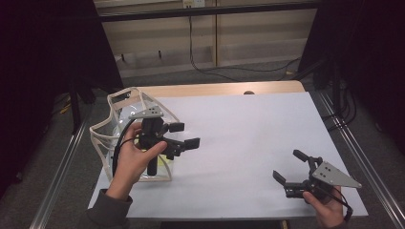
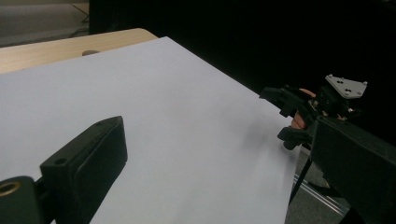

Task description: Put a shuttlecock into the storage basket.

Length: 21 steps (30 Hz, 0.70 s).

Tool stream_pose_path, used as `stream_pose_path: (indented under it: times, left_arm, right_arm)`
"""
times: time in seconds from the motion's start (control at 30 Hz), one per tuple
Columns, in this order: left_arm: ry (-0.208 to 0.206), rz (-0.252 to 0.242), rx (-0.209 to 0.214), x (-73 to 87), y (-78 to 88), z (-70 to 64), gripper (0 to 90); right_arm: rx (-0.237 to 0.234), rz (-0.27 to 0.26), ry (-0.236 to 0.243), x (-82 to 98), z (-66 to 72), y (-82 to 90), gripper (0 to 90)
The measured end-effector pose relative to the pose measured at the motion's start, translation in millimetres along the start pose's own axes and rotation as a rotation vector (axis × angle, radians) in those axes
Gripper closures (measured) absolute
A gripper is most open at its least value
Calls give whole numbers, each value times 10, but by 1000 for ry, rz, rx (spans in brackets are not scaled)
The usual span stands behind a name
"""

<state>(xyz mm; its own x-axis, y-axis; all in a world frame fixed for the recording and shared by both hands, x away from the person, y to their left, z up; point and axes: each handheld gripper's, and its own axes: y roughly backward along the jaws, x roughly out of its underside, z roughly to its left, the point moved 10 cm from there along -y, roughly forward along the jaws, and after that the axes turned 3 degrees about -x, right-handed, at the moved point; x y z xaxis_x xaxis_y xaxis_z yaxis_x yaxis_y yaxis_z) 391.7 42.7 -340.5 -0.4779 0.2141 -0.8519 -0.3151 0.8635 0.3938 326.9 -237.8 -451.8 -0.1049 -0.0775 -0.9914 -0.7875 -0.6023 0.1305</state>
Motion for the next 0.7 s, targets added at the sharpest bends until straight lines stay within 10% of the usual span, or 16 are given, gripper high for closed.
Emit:
stream_pose_path:
  times: [0.7]
  left_arm:
    - [-35,-7,60,135,-88,-137,39]
  right_arm:
    - [0,-1,-2,8,-14,7,16]
